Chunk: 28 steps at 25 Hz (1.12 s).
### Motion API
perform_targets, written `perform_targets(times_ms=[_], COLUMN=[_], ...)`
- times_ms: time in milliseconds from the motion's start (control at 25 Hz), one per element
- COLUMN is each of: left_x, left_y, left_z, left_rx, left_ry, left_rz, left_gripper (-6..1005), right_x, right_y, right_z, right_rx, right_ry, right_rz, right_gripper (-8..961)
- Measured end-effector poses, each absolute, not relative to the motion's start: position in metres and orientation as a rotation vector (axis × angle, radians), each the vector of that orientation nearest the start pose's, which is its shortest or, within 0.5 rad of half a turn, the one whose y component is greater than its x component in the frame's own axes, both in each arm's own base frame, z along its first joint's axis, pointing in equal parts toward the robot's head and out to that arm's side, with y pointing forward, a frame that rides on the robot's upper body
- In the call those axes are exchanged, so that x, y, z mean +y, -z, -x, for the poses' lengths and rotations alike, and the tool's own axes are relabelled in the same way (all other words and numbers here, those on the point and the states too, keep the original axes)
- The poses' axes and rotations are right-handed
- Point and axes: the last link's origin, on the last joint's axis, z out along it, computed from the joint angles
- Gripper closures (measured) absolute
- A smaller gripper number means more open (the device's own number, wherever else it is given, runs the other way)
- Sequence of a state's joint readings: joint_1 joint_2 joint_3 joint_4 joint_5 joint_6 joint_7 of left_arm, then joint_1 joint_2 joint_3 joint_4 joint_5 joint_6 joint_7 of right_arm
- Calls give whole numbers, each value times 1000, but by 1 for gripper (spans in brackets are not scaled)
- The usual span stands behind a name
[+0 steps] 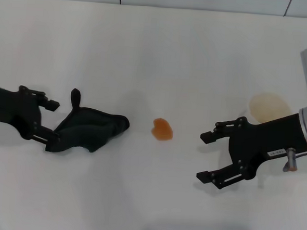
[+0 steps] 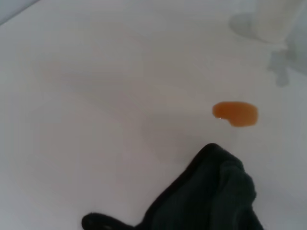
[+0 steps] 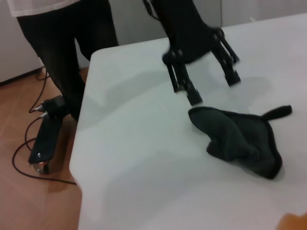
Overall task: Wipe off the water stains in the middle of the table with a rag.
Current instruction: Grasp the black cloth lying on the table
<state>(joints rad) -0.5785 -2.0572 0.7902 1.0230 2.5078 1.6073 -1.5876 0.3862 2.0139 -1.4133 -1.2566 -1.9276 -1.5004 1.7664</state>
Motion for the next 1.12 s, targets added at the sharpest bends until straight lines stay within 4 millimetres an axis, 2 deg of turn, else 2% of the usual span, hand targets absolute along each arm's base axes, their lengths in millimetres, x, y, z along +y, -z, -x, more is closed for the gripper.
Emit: perform_targets(times_ms=[280, 720, 800, 1040, 1120], left_x=[355, 357, 357, 357, 357], left_y=[-14, -10, -10, -4, 0], left_z=[258, 257, 257, 257, 258], left_rx=[-430, -429, -428, -423, -432], left_ry=[-238, -252, -252, -278, -285], left_rz=[2932, 2925, 2923, 2926, 2934], left_gripper=[124, 124, 246, 475, 517], right_x=[307, 309, 310, 310, 310], right_y=[17, 17, 18, 18, 19], right_z=[-188, -189, -190, -190, -189], right_rx=[231, 234, 235, 224, 222], right_ry=[-188, -188, -183, -187, -189], right_rz=[3067, 3051, 3047, 3048, 3053], right_gripper=[81, 81, 81, 82, 82])
